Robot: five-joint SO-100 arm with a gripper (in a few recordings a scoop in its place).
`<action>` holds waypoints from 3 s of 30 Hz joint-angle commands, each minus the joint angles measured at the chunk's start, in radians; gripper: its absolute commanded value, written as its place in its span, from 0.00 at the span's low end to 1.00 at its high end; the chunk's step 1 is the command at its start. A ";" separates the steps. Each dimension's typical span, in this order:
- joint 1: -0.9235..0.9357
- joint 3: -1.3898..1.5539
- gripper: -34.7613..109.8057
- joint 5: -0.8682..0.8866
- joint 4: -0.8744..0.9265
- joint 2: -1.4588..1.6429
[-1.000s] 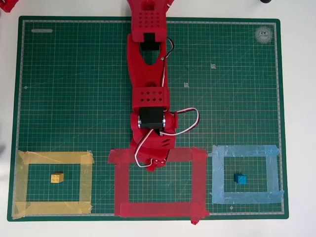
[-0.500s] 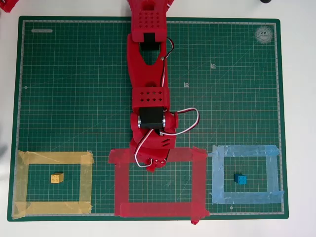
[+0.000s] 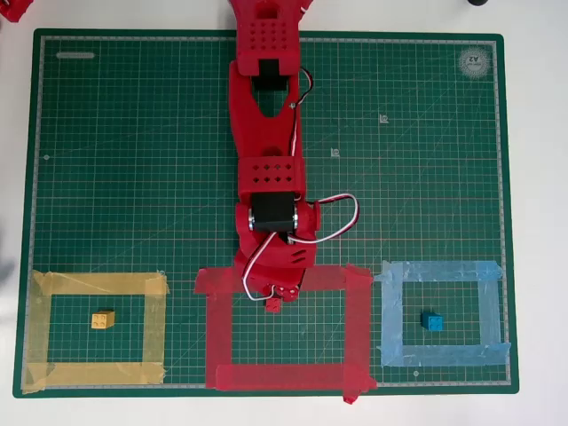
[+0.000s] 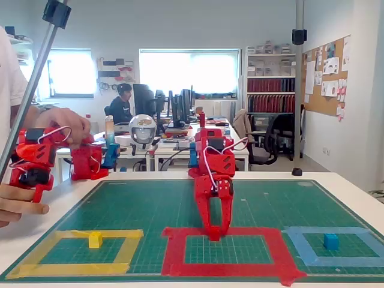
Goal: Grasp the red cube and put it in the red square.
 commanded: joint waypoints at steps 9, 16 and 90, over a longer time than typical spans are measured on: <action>-0.014 -0.005 0.32 -0.005 -0.008 0.067; -0.012 -0.018 0.32 -0.005 -0.014 0.067; -0.044 0.397 0.23 -0.084 0.048 0.390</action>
